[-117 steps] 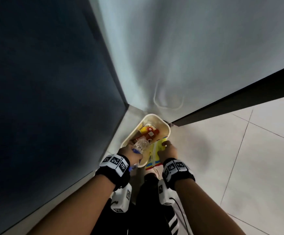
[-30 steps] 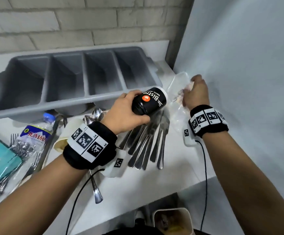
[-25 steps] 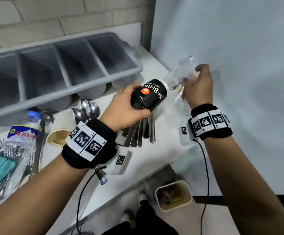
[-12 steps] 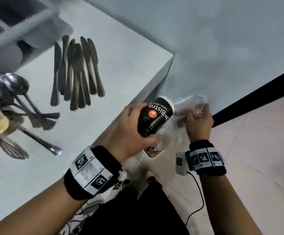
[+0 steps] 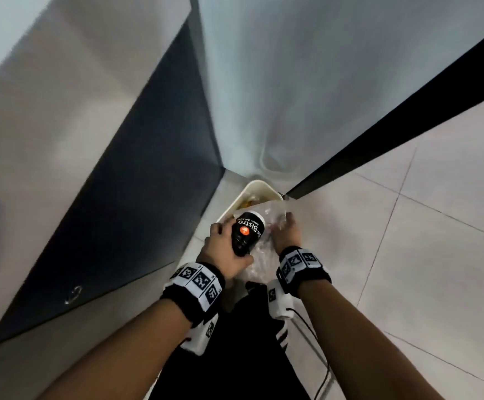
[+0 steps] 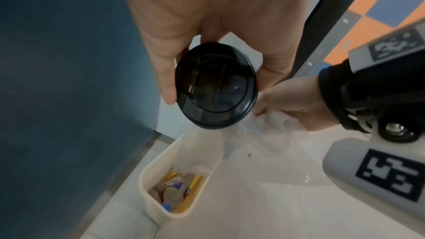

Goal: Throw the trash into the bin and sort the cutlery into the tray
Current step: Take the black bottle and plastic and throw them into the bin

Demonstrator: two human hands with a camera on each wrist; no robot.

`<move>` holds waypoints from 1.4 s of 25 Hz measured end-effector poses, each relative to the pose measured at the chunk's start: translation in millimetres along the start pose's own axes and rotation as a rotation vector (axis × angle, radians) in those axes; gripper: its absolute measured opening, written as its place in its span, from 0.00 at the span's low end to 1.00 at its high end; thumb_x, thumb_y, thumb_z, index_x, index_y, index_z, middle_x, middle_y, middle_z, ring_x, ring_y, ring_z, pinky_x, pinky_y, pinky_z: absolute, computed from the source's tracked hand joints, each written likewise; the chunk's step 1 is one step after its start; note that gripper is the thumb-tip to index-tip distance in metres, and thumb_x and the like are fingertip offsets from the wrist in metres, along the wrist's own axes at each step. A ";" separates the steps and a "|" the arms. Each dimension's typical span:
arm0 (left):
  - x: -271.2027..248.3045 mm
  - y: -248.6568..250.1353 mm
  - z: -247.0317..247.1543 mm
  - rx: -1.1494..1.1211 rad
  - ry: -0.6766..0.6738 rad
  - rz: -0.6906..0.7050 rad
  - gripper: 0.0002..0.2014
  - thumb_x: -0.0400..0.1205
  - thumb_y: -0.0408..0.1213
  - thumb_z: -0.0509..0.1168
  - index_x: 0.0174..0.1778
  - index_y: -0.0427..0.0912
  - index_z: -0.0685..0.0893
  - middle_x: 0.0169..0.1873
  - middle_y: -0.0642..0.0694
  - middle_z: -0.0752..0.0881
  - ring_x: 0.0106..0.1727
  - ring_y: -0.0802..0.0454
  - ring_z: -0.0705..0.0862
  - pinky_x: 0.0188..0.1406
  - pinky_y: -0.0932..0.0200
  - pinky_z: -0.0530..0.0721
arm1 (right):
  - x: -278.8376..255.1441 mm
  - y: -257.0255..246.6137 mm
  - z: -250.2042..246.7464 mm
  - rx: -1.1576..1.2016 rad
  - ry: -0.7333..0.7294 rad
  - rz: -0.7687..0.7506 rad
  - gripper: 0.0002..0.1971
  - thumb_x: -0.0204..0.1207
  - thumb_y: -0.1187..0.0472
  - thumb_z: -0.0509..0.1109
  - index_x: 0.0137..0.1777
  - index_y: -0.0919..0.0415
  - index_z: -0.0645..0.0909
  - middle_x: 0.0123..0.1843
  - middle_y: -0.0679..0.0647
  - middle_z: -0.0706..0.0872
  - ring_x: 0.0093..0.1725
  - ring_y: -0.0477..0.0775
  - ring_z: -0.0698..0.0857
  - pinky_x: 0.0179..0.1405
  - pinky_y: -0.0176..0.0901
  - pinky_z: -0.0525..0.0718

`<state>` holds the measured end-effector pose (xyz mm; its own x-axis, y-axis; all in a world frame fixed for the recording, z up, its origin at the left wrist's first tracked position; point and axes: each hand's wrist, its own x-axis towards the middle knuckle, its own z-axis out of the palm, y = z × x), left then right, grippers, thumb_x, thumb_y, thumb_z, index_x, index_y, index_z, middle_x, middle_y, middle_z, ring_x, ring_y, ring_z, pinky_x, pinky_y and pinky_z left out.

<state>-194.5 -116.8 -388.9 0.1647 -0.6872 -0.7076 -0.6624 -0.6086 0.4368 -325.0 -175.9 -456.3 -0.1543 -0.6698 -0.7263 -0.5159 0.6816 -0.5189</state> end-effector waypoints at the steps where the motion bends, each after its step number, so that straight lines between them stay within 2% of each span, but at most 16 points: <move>1: 21.2 -5.3 12.6 0.016 -0.015 -0.009 0.46 0.64 0.46 0.75 0.78 0.48 0.63 0.70 0.40 0.69 0.66 0.39 0.78 0.70 0.47 0.77 | 21.2 12.3 13.4 0.002 -0.030 0.026 0.21 0.75 0.67 0.62 0.70 0.63 0.70 0.63 0.69 0.82 0.58 0.71 0.84 0.58 0.61 0.85; 2: 42.7 -10.6 23.3 0.020 -0.018 -0.027 0.45 0.65 0.45 0.75 0.79 0.48 0.63 0.71 0.40 0.68 0.66 0.39 0.78 0.70 0.48 0.77 | 40.3 21.0 24.7 0.019 -0.053 0.050 0.20 0.75 0.66 0.62 0.68 0.62 0.72 0.62 0.69 0.83 0.56 0.71 0.85 0.56 0.63 0.85; 4: 82.3 -23.8 41.2 -0.014 -0.011 -0.086 0.43 0.68 0.43 0.75 0.78 0.46 0.64 0.72 0.39 0.68 0.68 0.39 0.77 0.72 0.52 0.75 | 77.2 36.2 46.1 0.031 -0.082 0.094 0.20 0.75 0.64 0.63 0.68 0.62 0.73 0.63 0.68 0.83 0.55 0.69 0.86 0.57 0.62 0.85; 7: 132.2 -44.4 63.6 -0.051 0.004 -0.165 0.41 0.69 0.40 0.75 0.78 0.44 0.64 0.71 0.37 0.70 0.69 0.40 0.77 0.69 0.58 0.74 | 121.1 49.5 69.3 -0.082 -0.096 0.086 0.21 0.79 0.63 0.61 0.72 0.63 0.70 0.67 0.67 0.81 0.64 0.66 0.82 0.63 0.53 0.82; 11: 176.6 -62.9 91.2 -0.002 -0.032 -0.197 0.43 0.70 0.40 0.74 0.80 0.49 0.62 0.70 0.37 0.70 0.67 0.38 0.78 0.68 0.54 0.76 | 167.5 65.6 85.9 -0.173 -0.117 0.042 0.23 0.81 0.66 0.58 0.76 0.65 0.67 0.72 0.66 0.77 0.70 0.64 0.77 0.66 0.47 0.76; 14: 204.0 -68.2 104.0 0.032 -0.032 -0.231 0.42 0.70 0.42 0.74 0.79 0.47 0.62 0.70 0.37 0.70 0.67 0.36 0.78 0.69 0.50 0.78 | 191.2 71.8 92.9 -0.151 -0.108 0.063 0.27 0.80 0.67 0.58 0.80 0.60 0.62 0.74 0.64 0.76 0.71 0.64 0.78 0.68 0.49 0.77; 16: 219.0 -70.0 107.8 0.032 -0.027 -0.231 0.42 0.70 0.42 0.74 0.79 0.46 0.63 0.70 0.36 0.72 0.68 0.37 0.78 0.69 0.52 0.77 | 200.2 73.3 97.6 -0.134 -0.120 0.046 0.28 0.80 0.62 0.62 0.80 0.59 0.62 0.74 0.63 0.77 0.70 0.65 0.78 0.67 0.49 0.78; 18: 229.0 -72.7 108.0 0.034 -0.062 -0.211 0.44 0.70 0.43 0.74 0.81 0.45 0.60 0.73 0.37 0.73 0.72 0.39 0.75 0.70 0.54 0.74 | 201.5 72.2 99.7 -0.097 -0.130 0.041 0.33 0.77 0.53 0.66 0.80 0.59 0.61 0.74 0.63 0.76 0.71 0.65 0.77 0.69 0.50 0.76; 20: 229.2 -74.2 101.8 0.048 -0.087 -0.216 0.43 0.72 0.43 0.72 0.82 0.45 0.59 0.78 0.38 0.66 0.76 0.40 0.70 0.74 0.54 0.69 | 198.4 69.4 98.0 -0.047 -0.096 0.058 0.34 0.77 0.50 0.64 0.81 0.57 0.58 0.78 0.63 0.72 0.74 0.65 0.74 0.74 0.53 0.73; 22: 217.1 -71.3 87.2 0.055 -0.040 -0.250 0.34 0.75 0.42 0.69 0.78 0.43 0.67 0.79 0.38 0.62 0.75 0.40 0.72 0.74 0.57 0.68 | 187.3 62.4 89.4 -0.033 -0.039 0.031 0.29 0.78 0.56 0.62 0.79 0.58 0.63 0.77 0.63 0.73 0.75 0.64 0.74 0.75 0.51 0.72; 25: 181.0 -57.1 58.3 0.025 0.021 -0.219 0.26 0.77 0.39 0.68 0.73 0.41 0.75 0.75 0.39 0.69 0.72 0.41 0.76 0.73 0.59 0.70 | 155.4 47.5 71.9 -0.039 -0.017 -0.006 0.22 0.77 0.61 0.63 0.71 0.62 0.74 0.62 0.61 0.82 0.61 0.61 0.82 0.66 0.52 0.79; 27: 147.1 -41.1 32.9 -0.008 0.011 -0.183 0.24 0.78 0.38 0.68 0.71 0.42 0.77 0.73 0.39 0.74 0.71 0.42 0.77 0.71 0.58 0.72 | 123.1 29.8 55.9 -0.061 -0.064 -0.031 0.20 0.75 0.61 0.65 0.67 0.63 0.77 0.52 0.54 0.79 0.50 0.56 0.80 0.60 0.55 0.83; 30: 91.7 -6.5 -14.4 -0.115 0.044 -0.122 0.21 0.78 0.37 0.67 0.68 0.41 0.80 0.69 0.41 0.81 0.69 0.44 0.80 0.69 0.58 0.75 | 64.9 -11.8 20.7 -0.067 -0.097 -0.121 0.17 0.75 0.62 0.66 0.63 0.63 0.80 0.48 0.52 0.80 0.48 0.55 0.80 0.46 0.50 0.83; 31: 69.1 4.2 -32.0 -0.147 0.062 -0.104 0.19 0.78 0.36 0.67 0.67 0.40 0.82 0.67 0.42 0.83 0.68 0.45 0.81 0.68 0.59 0.75 | 41.6 -28.0 8.4 -0.073 -0.109 -0.149 0.16 0.74 0.62 0.66 0.61 0.63 0.80 0.46 0.52 0.81 0.48 0.56 0.81 0.46 0.49 0.83; 33: 28.0 26.7 -63.9 -0.187 0.081 -0.064 0.16 0.78 0.35 0.67 0.61 0.40 0.85 0.63 0.43 0.86 0.65 0.46 0.83 0.67 0.60 0.76 | -1.9 -60.1 -14.9 -0.136 -0.139 -0.228 0.14 0.74 0.63 0.66 0.59 0.62 0.81 0.39 0.48 0.80 0.47 0.58 0.83 0.55 0.54 0.83; 35: -23.3 50.9 -100.1 -0.234 0.111 -0.026 0.13 0.77 0.35 0.67 0.57 0.40 0.86 0.59 0.45 0.87 0.62 0.48 0.83 0.64 0.60 0.77 | -51.8 -98.3 -41.0 -0.262 -0.189 -0.361 0.13 0.75 0.63 0.66 0.59 0.61 0.81 0.41 0.49 0.79 0.45 0.57 0.82 0.58 0.52 0.82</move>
<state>-158.9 -171.5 -294.5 0.2669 -0.7014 -0.6609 -0.4716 -0.6931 0.5452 -300.8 -220.3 -349.2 0.2174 -0.7680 -0.6025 -0.7070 0.3017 -0.6396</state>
